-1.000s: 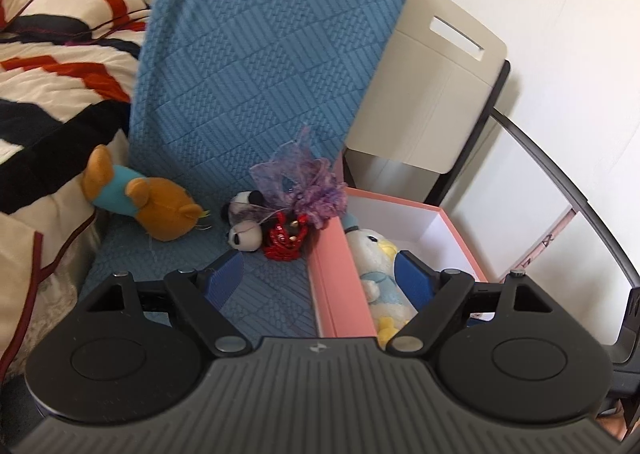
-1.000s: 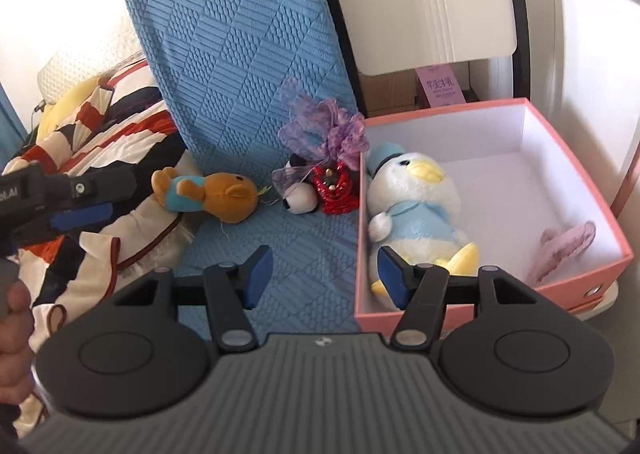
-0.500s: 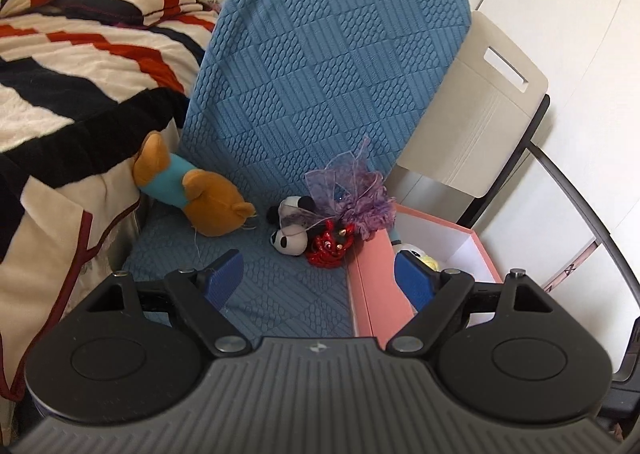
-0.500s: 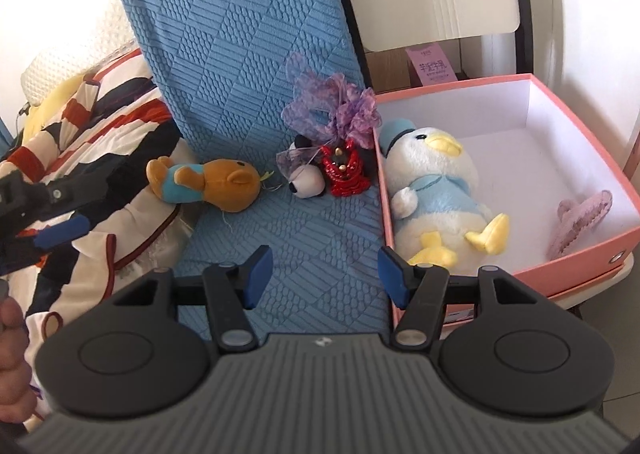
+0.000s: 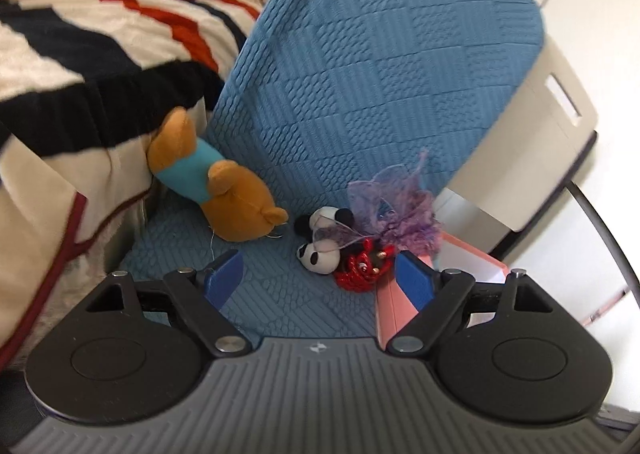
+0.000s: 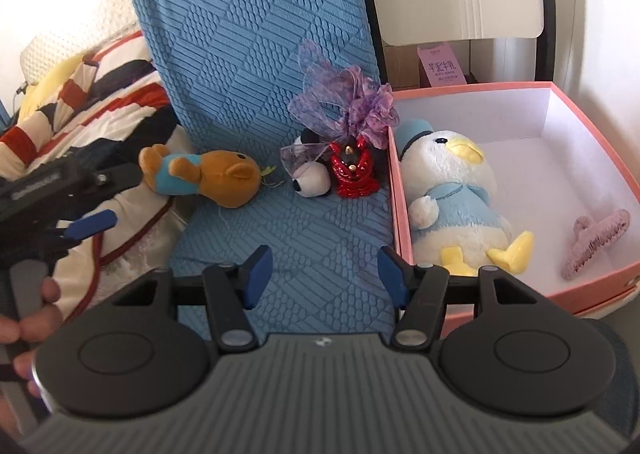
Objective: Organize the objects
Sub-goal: 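Grasp the orange-and-teal bear plush with the left tool while the right tool grasps the purple ribbon bow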
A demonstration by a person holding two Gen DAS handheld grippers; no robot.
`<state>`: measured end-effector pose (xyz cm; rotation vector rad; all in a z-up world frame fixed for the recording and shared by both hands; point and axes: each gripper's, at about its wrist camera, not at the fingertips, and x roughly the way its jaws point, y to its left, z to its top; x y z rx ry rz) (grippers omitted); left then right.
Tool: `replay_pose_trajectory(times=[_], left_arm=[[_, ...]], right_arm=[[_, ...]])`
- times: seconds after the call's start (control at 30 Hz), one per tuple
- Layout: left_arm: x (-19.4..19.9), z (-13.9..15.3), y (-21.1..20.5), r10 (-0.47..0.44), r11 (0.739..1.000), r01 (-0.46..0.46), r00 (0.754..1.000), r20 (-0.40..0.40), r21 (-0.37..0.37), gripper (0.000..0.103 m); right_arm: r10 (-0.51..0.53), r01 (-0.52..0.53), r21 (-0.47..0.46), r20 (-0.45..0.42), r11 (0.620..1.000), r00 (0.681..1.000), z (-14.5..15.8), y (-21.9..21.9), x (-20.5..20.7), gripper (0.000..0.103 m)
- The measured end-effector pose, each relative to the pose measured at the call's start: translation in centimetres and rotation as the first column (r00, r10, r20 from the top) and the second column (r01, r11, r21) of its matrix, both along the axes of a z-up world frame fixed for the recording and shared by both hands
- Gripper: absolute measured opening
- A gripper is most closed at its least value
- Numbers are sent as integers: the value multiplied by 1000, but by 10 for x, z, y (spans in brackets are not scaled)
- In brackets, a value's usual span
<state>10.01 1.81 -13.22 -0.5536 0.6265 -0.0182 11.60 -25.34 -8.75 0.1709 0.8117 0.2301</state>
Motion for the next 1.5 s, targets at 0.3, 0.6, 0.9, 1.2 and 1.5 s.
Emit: replay_pose_trajectory(times=[0.3, 0.6, 0.9, 1.2, 1.5], left_arm=[[51, -44, 10, 75, 997, -72, 995, -60, 39, 95], [93, -77, 30, 141, 988, -135, 987, -75, 75, 96], [133, -98, 54, 187, 979, -176, 976, -115, 98, 96], [157, -119, 73, 196, 979, -203, 965, -175, -21, 96], [172, -132, 84, 211, 964, -238, 956, -202, -122, 96]], right_arm=[[59, -55, -59, 57, 997, 997, -21, 2, 49, 88], [70, -58, -85, 141, 995, 988, -50, 3, 104, 88], [78, -57, -107, 203, 993, 976, -58, 14, 143, 88], [26, -18, -50, 177, 999, 984, -66, 8, 187, 87], [-32, 27, 39, 145, 999, 989, -69, -9, 221, 81]])
